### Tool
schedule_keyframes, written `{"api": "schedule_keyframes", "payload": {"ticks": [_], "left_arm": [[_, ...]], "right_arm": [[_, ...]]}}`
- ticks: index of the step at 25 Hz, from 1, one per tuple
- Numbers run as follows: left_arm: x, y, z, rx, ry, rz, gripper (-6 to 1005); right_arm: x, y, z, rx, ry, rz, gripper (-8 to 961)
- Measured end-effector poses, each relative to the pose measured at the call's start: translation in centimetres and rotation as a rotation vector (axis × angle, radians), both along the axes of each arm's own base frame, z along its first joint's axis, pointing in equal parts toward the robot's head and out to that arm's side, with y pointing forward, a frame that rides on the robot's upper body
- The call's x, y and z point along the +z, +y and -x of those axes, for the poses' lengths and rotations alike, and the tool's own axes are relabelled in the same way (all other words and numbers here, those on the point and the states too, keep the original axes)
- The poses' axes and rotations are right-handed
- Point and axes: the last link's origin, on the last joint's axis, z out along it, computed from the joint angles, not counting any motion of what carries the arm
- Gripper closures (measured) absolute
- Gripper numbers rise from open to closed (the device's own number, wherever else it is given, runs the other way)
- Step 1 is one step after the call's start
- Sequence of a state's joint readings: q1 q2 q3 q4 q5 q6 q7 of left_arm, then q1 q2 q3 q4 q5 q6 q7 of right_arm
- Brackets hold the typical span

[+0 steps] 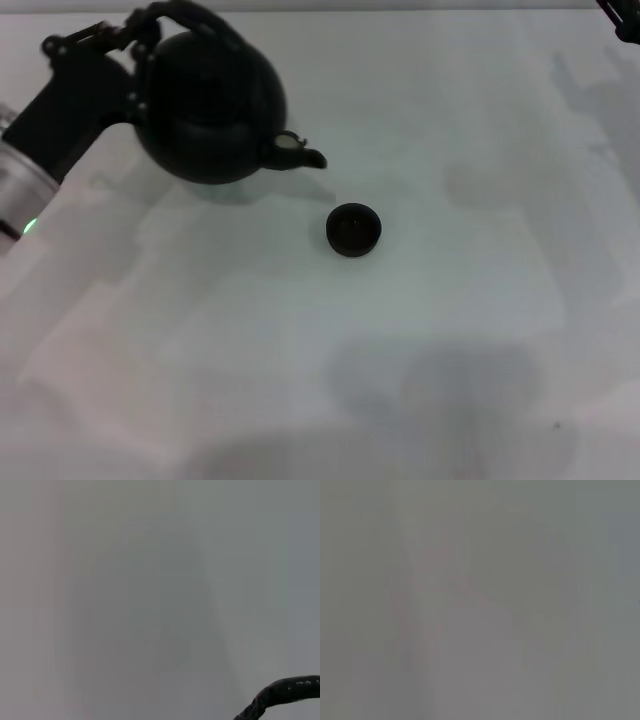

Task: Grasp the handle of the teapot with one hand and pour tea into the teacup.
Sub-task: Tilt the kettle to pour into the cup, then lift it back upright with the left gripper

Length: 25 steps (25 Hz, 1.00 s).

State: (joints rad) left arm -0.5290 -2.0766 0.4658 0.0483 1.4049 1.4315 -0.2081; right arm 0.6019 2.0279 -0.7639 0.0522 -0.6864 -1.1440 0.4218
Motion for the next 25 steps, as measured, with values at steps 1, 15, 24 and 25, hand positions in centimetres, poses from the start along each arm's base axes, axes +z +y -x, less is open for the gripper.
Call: {"api": "schedule_keyframes", "payload": {"ticks": [1,15,24,25], "left_arm": [[-0.1,0.3,-0.3,-0.017,0.016,0.006,911],[-2.0,2.3,-2.2,-0.132,0.284,-0.03,911],[-2.8,2.4,-2.7,-0.185,0.371,-0.04,910],[-2.9,2.4,-2.7,-0.188,0.374,-0.042,910]], "right_arm": [[0.0,0.0,0.0,0.0,0.0,0.0,123],[0.3,0.3,0.2,0.006,0.002,-0.006,123],[0.6,0.5,0.3,0.01,0.017,-0.012,123],[0.6,0.5,0.3,0.01,0.018,-0.012,123]]}}
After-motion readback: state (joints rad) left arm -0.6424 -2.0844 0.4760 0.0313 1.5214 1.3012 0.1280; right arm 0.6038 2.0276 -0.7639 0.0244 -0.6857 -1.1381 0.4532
